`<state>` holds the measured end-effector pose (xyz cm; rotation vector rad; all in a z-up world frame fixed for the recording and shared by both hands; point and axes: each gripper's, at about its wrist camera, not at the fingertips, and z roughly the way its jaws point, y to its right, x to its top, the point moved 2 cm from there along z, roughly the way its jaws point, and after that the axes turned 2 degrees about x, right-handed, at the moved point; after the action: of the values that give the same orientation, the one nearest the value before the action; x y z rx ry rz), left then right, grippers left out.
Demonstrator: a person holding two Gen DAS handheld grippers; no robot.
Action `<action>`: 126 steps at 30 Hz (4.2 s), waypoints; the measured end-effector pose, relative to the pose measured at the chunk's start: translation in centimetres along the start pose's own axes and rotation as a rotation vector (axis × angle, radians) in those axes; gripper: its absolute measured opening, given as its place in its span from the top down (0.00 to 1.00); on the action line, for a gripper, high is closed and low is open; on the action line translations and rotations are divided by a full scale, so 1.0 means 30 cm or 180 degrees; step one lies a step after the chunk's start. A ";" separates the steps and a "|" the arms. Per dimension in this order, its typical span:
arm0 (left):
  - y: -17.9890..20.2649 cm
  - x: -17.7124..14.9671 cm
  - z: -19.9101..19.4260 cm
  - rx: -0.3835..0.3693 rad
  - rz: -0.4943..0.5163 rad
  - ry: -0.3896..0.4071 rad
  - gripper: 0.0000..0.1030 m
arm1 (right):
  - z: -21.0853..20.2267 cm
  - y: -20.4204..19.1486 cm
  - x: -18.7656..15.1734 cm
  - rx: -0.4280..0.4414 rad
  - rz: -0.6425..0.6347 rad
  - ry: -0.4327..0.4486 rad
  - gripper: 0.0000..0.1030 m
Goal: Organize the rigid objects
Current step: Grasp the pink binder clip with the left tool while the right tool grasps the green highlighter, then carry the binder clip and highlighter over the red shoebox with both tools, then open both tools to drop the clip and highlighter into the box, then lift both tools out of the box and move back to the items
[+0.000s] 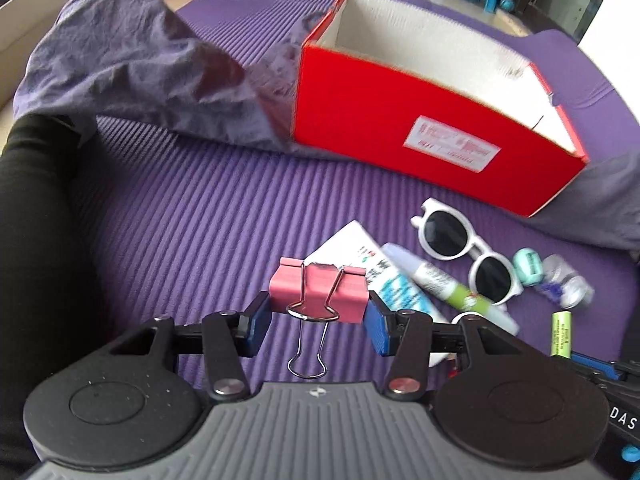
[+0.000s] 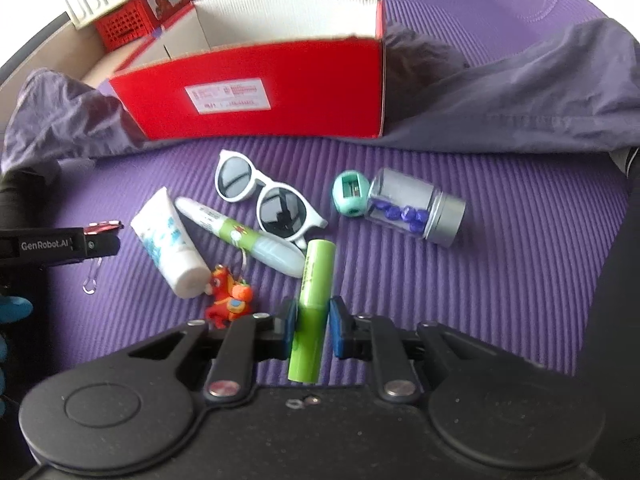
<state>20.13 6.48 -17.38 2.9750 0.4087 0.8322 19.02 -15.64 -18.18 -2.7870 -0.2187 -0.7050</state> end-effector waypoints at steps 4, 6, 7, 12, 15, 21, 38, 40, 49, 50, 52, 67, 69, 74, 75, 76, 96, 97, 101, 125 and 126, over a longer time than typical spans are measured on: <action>0.023 0.022 -0.059 -0.0089 0.0007 0.0056 0.52 | -0.054 -0.008 0.023 0.0075 0.0009 0.0097 0.84; 0.034 0.038 -0.090 -0.0139 0.0027 0.0106 0.52 | -0.084 -0.010 0.039 0.0115 0.0001 0.0129 0.84; 0.039 0.045 -0.104 -0.0160 0.0035 0.0134 0.52 | -0.099 -0.014 0.049 0.0130 -0.0009 0.0153 0.84; 0.072 0.095 -0.174 -0.0249 0.0122 0.0292 0.52 | -0.172 -0.034 0.114 0.0160 -0.0121 0.0282 0.84; 0.096 0.134 -0.217 -0.0290 0.0195 0.0399 0.52 | -0.218 -0.046 0.160 0.0156 -0.0198 0.0399 0.84; 0.135 0.212 -0.275 -0.0338 0.0316 0.0585 0.52 | -0.289 -0.059 0.262 0.0146 -0.0292 0.0617 0.84; 0.203 0.448 -0.249 -0.0183 0.0650 0.0768 0.52 | -0.298 -0.015 0.525 0.0086 -0.0257 0.0898 0.84; 0.205 0.478 -0.228 -0.0151 0.0664 0.0763 0.52 | -0.274 -0.014 0.546 0.0071 -0.0270 0.0874 0.84; 0.222 0.597 -0.046 0.0004 0.0730 0.0617 0.52 | -0.121 -0.017 0.639 -0.0107 -0.0396 0.0726 0.84; 0.226 0.608 -0.023 0.0015 0.0754 0.0609 0.52 | -0.100 -0.016 0.650 -0.0123 -0.0410 0.0705 0.84; 0.241 0.622 0.018 0.0043 0.0855 0.0616 0.52 | -0.050 -0.012 0.666 -0.0184 -0.0440 0.0666 0.84; 0.305 0.688 0.323 0.0307 0.1192 0.0270 0.52 | 0.277 -0.028 0.732 -0.0237 -0.0508 0.0219 0.84; 0.312 0.687 0.350 0.0387 0.1257 0.0242 0.52 | 0.306 -0.027 0.734 -0.0290 -0.0541 0.0175 0.84; 0.333 0.693 0.400 0.0426 0.1370 0.0127 0.52 | 0.363 -0.027 0.730 -0.0372 -0.0597 0.0070 0.84; 0.339 0.691 0.406 0.0420 0.1376 0.0113 0.52 | 0.370 -0.028 0.729 -0.0374 -0.0597 0.0045 0.84; 0.341 0.692 0.410 0.0424 0.1368 0.0119 0.52 | 0.375 -0.028 0.728 -0.0354 -0.0584 0.0025 0.84; 0.340 0.665 0.440 0.0431 0.1266 -0.0024 0.51 | 0.380 -0.048 0.683 -0.0193 -0.0551 -0.0066 0.75; 0.340 0.662 0.435 0.0428 0.1261 -0.0015 0.51 | 0.375 -0.045 0.683 -0.0177 -0.0543 -0.0059 0.74; 0.332 0.658 0.417 0.0397 0.1192 -0.0017 0.49 | 0.349 -0.043 0.686 -0.0108 -0.0513 -0.0025 0.72; 0.274 0.594 0.078 0.0239 0.0972 0.0315 0.35 | 0.042 -0.012 0.630 -0.0037 -0.0361 0.0481 0.38; 0.274 0.588 0.064 0.0230 0.0977 0.0335 0.35 | 0.026 -0.013 0.624 -0.0022 -0.0362 0.0500 0.38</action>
<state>37.64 3.17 -9.30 3.1174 -0.0205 1.0214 35.60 -13.50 -9.69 -2.7258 -0.3463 -0.9485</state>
